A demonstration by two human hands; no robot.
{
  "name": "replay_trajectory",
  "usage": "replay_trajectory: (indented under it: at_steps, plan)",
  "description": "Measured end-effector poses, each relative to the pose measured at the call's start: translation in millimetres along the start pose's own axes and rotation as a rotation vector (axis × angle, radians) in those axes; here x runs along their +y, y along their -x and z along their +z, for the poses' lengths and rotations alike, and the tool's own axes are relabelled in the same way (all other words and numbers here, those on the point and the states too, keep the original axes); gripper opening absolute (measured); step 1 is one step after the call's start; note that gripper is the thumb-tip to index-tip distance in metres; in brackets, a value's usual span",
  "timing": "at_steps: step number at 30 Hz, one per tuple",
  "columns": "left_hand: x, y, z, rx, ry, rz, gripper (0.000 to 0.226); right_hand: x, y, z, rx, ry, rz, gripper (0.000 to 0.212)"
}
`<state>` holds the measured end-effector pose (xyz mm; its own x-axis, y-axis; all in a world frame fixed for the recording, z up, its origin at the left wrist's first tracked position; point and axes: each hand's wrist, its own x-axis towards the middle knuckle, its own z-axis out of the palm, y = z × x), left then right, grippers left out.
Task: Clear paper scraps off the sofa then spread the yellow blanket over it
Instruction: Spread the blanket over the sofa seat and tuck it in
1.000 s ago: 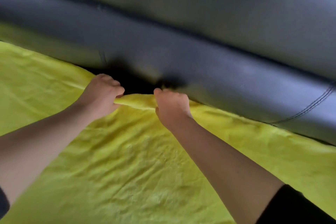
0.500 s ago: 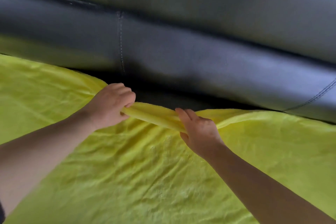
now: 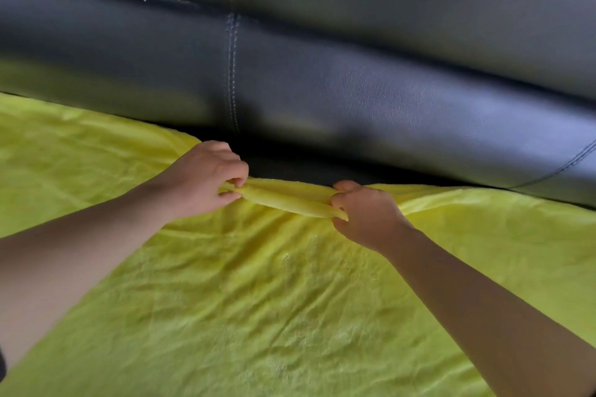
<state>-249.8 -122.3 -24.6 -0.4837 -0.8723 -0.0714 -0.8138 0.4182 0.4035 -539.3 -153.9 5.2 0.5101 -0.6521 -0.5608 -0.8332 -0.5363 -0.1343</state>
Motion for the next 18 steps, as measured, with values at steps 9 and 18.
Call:
replay_trajectory:
  at_steps: [9, 18]
  plan:
    - [0, 3, 0, 0.003, -0.020, -0.059, 0.029, 5, -1, 2, 0.228, -0.076, -0.018, 0.038]
    - [-10, -10, -9, -0.063, -0.062, -0.183, 0.025, 7, -14, -4, 0.180, -0.139, 0.003, 0.029]
